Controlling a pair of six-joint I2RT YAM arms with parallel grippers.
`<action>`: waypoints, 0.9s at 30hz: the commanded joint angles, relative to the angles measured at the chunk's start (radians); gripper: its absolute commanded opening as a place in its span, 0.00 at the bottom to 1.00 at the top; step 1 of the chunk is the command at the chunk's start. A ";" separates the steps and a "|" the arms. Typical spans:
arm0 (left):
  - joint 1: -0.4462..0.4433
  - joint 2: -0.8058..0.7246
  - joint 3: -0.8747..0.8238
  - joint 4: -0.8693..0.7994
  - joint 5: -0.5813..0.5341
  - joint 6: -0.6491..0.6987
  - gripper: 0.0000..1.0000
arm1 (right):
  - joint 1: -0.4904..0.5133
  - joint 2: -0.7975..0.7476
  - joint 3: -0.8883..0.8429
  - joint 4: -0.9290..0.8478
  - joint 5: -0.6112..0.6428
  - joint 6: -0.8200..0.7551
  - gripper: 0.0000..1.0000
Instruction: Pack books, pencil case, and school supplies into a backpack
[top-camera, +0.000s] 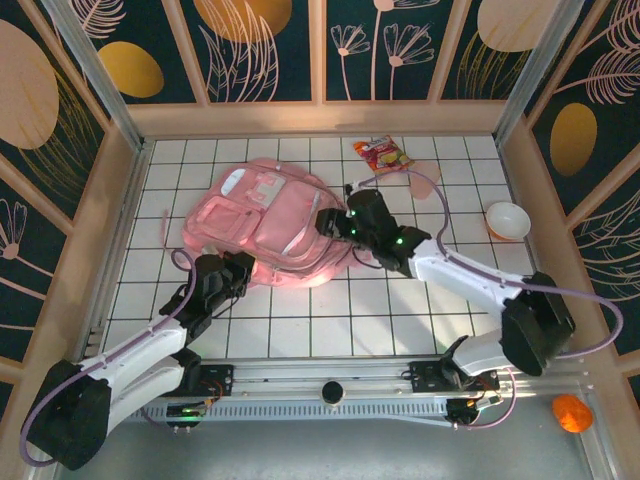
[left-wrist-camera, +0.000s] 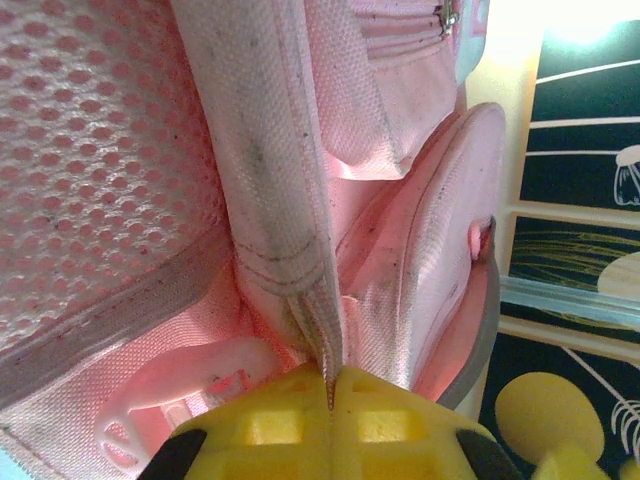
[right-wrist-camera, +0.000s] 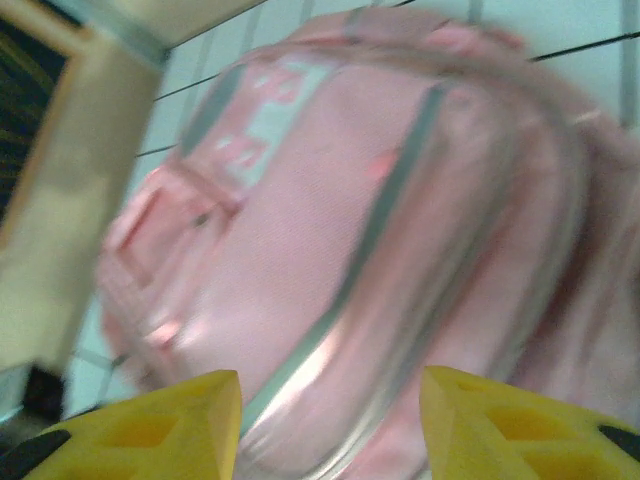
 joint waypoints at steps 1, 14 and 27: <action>-0.007 -0.011 0.012 0.137 -0.009 -0.055 0.00 | 0.104 0.009 0.005 -0.075 0.026 0.168 0.47; -0.007 -0.038 0.012 0.090 -0.013 -0.053 0.00 | 0.317 0.373 0.239 -0.101 -0.095 0.376 0.47; -0.007 -0.033 -0.007 0.092 0.012 -0.053 0.00 | 0.299 0.480 0.358 -0.333 0.144 0.332 0.41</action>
